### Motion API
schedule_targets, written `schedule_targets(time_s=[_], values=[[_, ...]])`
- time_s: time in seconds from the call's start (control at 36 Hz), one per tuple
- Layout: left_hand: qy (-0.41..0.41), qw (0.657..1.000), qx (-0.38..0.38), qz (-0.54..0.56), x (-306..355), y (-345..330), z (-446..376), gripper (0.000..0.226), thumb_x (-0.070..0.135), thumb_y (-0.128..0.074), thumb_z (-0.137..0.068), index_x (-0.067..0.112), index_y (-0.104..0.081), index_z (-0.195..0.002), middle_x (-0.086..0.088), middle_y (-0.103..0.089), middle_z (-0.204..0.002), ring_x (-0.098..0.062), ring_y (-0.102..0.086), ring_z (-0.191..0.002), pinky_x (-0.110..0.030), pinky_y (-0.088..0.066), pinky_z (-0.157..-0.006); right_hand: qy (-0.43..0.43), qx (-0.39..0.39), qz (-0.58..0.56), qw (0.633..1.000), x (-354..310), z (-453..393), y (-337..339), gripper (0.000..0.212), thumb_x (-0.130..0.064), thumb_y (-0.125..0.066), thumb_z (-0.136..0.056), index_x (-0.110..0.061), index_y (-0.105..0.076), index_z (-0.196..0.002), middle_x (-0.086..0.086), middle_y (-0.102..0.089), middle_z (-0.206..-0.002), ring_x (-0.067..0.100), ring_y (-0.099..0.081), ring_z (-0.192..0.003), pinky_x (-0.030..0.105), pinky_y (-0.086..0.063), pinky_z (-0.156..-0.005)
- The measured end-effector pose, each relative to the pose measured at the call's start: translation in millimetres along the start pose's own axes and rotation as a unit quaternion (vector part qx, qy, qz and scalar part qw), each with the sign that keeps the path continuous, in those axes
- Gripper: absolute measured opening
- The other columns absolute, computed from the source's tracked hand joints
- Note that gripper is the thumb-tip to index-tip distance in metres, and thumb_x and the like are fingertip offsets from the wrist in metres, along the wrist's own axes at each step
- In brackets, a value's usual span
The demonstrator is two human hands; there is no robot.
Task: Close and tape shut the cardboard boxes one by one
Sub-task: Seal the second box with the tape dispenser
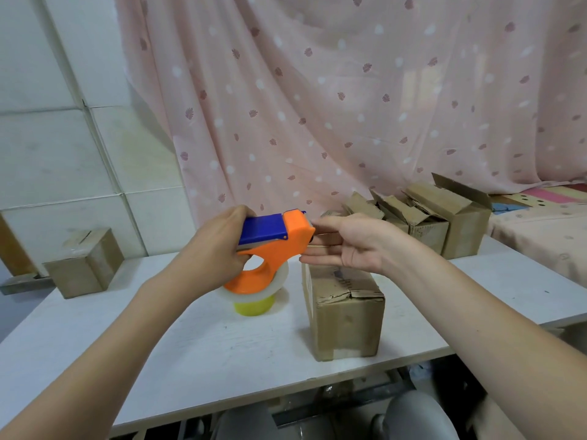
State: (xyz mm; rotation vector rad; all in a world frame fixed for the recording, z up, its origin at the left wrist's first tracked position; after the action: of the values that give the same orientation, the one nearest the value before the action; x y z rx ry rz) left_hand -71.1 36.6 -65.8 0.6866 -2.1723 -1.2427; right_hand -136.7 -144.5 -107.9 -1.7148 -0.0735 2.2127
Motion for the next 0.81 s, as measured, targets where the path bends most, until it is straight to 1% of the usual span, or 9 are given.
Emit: schedule_targets(time_s=[0.06, 0.11, 0.19, 0.25, 0.36, 0.44, 0.58, 0.72, 0.81], values=[[-0.005, 1.000, 0.000, -0.007, 2, -1, -1, 0.048, 0.005, -0.069, -0.082, 0.018, -0.049, -0.124, 0.001, -0.057, -0.114, -0.018, -0.053, -0.092, -0.027, -0.042, -0.075, -0.003, 0.004, 0.006, 1.000, 1, -2, 1, 0.020, -0.008, -0.057, -0.100, 0.005, -0.060, -0.116, 0.027, -0.072, -0.102, 0.038, -0.073, -0.097, 0.050, -0.061, -0.078], [-0.010, 1.000, 0.000, -0.016, 4, -2, -1, 0.049, 0.004, -0.067, -0.082, 0.017, -0.048, -0.125, -0.001, -0.056, -0.115, -0.019, -0.052, -0.093, -0.028, -0.044, -0.077, -0.004, 0.009, 0.018, 1.000, 2, -4, 2, 0.020, -0.009, -0.055, -0.101, 0.004, -0.060, -0.115, 0.027, -0.072, -0.099, 0.038, -0.072, -0.097, 0.051, -0.061, -0.078], [-0.013, 0.999, -0.001, -0.030, 5, -3, -1, 0.049, 0.003, -0.064, -0.082, 0.017, -0.048, -0.126, -0.001, -0.055, -0.116, -0.019, -0.050, -0.094, -0.031, -0.045, -0.080, -0.008, 0.020, 0.030, 0.999, 2, -4, 4, 0.020, -0.018, -0.055, -0.103, 0.001, -0.060, -0.098, 0.026, -0.072, -0.095, 0.040, -0.072, -0.099, 0.052, -0.060, -0.080], [-0.012, 0.999, -0.002, -0.032, 5, -3, -1, 0.050, 0.003, -0.063, -0.082, 0.017, -0.048, -0.127, -0.001, -0.055, -0.116, -0.020, -0.051, -0.096, -0.033, -0.046, -0.082, -0.007, 0.021, 0.030, 0.999, 1, -4, 5, 0.023, -0.022, -0.057, -0.102, 0.000, -0.060, -0.095, 0.026, -0.072, -0.096, 0.040, -0.072, -0.098, 0.052, -0.060, -0.080], [-0.012, 1.000, -0.005, -0.028, 6, -5, -2, 0.049, 0.004, -0.064, -0.083, 0.017, -0.047, -0.127, -0.001, -0.055, -0.116, -0.020, -0.051, -0.096, -0.032, -0.046, -0.082, -0.010, 0.011, 0.031, 0.999, 3, -7, 6, 0.018, -0.014, -0.057, -0.101, 0.003, -0.061, -0.109, 0.025, -0.071, -0.097, 0.037, -0.073, -0.093, 0.050, -0.062, -0.075], [-0.014, 0.999, -0.005, -0.031, 6, -6, -2, 0.049, 0.004, -0.064, -0.083, 0.017, -0.047, -0.127, -0.001, -0.055, -0.116, -0.020, -0.051, -0.096, -0.033, -0.046, -0.082, -0.011, 0.014, 0.039, 0.999, 4, -10, 8, 0.016, -0.005, -0.052, -0.101, 0.006, -0.061, -0.110, 0.027, -0.071, -0.102, 0.038, -0.073, -0.095, 0.049, -0.062, -0.074], [-0.018, 0.999, -0.010, -0.047, 8, -7, -2, 0.050, 0.002, -0.060, -0.081, 0.017, -0.046, -0.127, -0.002, -0.054, -0.115, -0.022, -0.050, -0.097, -0.037, -0.047, -0.084, -0.006, 0.023, 0.074, 0.997, 4, -10, 9, 0.022, -0.001, -0.051, -0.101, 0.012, -0.059, -0.116, 0.030, -0.071, -0.104, 0.039, -0.073, -0.091, 0.047, -0.062, -0.073], [-0.032, 0.998, -0.004, -0.059, 10, -7, -3, 0.053, -0.002, -0.056, -0.079, 0.017, -0.046, -0.127, -0.001, -0.050, -0.112, -0.021, -0.048, -0.093, -0.040, -0.047, -0.084, 0.019, 0.047, 0.107, 0.993, -1, -8, 13, 0.021, 0.005, -0.053, -0.098, 0.018, -0.060, -0.113, 0.032, -0.071, -0.098, 0.041, -0.073, -0.088, 0.047, -0.063, -0.070], [-0.043, 0.997, 0.004, -0.068, 13, -6, -5, 0.053, -0.004, -0.053, -0.080, 0.016, -0.046, -0.128, -0.003, -0.050, -0.111, -0.024, -0.050, -0.094, -0.041, -0.048, -0.083, 0.037, 0.070, 0.128, 0.989, -5, -8, 16, 0.015, 0.007, -0.056, -0.096, 0.016, -0.063, -0.104, 0.028, -0.072, -0.081, 0.038, -0.074, -0.081, 0.045, -0.063, -0.066]])
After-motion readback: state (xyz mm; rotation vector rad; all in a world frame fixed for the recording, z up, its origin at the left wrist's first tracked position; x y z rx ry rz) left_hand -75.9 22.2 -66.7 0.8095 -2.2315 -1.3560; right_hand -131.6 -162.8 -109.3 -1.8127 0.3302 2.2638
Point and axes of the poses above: each hand's wrist, its own z-axis away from the middle knuckle, its own y-axis out of the back of the hand, x = y × z, the point moved 7 cm from there along -z, towards the middle knuckle
